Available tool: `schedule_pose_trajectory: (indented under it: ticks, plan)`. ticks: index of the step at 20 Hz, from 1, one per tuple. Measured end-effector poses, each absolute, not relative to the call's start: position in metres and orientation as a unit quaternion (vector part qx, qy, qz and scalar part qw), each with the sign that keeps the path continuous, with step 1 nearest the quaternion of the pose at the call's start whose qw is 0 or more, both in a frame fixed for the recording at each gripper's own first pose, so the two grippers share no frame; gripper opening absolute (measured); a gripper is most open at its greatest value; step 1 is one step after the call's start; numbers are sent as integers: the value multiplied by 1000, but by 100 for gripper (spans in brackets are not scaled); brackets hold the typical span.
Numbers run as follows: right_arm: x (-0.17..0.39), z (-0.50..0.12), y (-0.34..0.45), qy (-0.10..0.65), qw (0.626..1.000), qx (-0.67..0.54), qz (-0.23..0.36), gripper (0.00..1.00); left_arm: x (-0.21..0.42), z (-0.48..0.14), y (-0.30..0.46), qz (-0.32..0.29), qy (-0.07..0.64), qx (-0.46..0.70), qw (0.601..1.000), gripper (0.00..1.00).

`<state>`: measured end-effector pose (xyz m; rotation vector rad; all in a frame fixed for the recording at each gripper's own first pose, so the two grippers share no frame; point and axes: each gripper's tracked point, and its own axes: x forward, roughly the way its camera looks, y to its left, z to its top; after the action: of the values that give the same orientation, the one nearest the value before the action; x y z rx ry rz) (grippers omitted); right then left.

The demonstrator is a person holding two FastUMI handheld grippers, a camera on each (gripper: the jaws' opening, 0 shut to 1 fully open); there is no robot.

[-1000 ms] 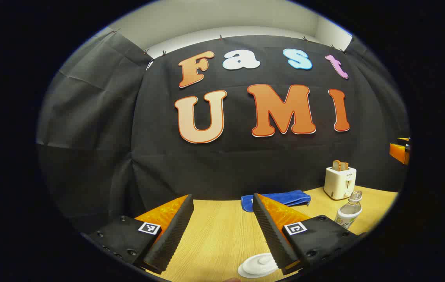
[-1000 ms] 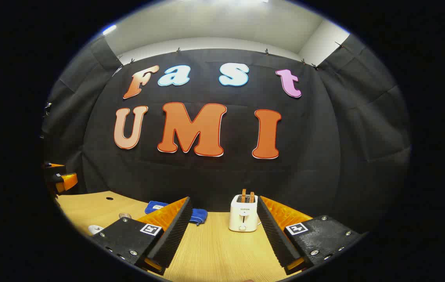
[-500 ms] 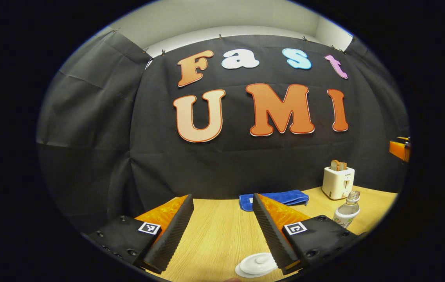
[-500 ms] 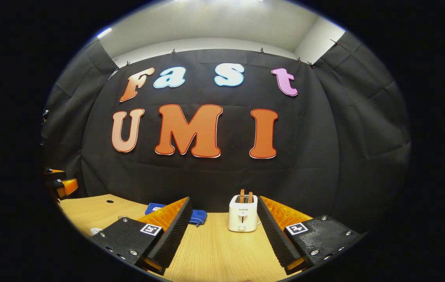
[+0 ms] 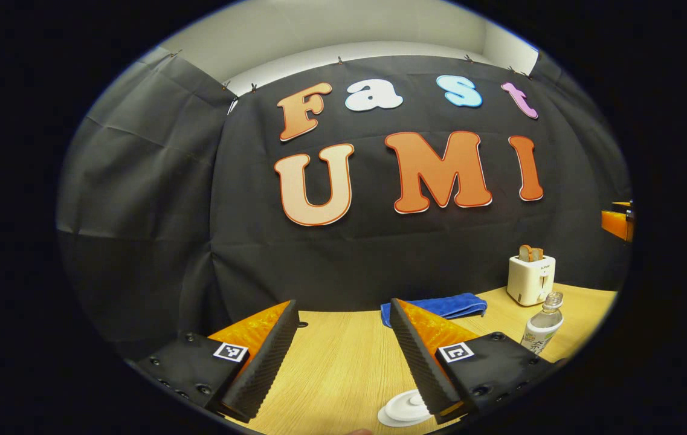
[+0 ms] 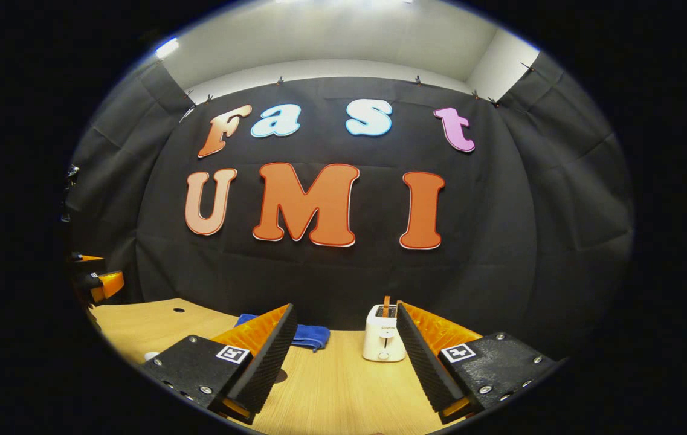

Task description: Open the teacup lid with one hand, grasp the water bottle and pour water into the teacup with the other hand; after pouring, place the water bottle on the coaster and then close the teacup lid.

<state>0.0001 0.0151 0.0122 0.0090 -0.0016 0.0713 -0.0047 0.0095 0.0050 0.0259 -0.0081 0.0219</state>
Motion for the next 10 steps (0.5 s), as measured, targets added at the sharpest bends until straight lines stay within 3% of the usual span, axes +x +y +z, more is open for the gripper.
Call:
schedule_pose_trajectory:
  ticks: [10]
  plan:
    - [-21, -38, 64, 42, 990, 35, 130, 99, -5, -28, 0, -9, 23, 16, 1000, 99]
